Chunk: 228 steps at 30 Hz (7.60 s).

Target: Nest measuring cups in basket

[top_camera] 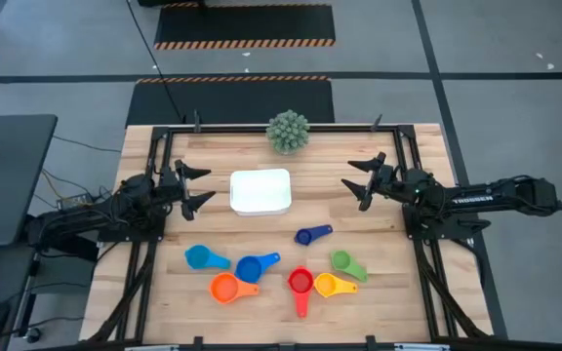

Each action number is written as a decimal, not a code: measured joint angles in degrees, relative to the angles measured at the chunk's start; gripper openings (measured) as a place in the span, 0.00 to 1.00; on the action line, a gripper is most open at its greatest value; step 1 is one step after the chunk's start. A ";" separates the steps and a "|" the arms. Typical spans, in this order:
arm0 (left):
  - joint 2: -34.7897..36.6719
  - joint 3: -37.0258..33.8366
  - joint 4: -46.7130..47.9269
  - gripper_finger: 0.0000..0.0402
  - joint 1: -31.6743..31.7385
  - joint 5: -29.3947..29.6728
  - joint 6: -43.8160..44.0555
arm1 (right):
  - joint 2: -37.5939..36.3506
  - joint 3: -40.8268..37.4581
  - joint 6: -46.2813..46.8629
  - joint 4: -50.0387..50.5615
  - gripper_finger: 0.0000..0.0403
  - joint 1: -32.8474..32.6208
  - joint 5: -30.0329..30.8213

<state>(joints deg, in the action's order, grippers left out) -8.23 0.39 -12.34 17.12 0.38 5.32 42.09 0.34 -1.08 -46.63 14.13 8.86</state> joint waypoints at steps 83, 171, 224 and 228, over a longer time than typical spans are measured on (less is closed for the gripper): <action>-12.23 11.49 5.89 0.88 -4.43 -10.79 -3.01 | 5.71 8.43 8.74 0.66 0.77 -2.74 -13.49; -69.72 43.21 18.67 0.88 -50.84 16.26 16.15 | 55.51 61.76 27.71 58.10 0.76 -44.19 11.10; -79.22 57.00 40.43 0.74 -49.20 14.50 14.62 | 54.84 63.10 29.34 72.31 0.76 -41.60 6.20; -86.22 62.52 40.54 0.74 -47.22 15.13 7.30 | 52.32 63.10 30.77 76.67 0.76 -43.13 8.86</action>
<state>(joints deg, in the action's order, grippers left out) -94.45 62.91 28.19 -30.09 15.51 12.63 94.40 63.44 29.68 30.04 -29.00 17.72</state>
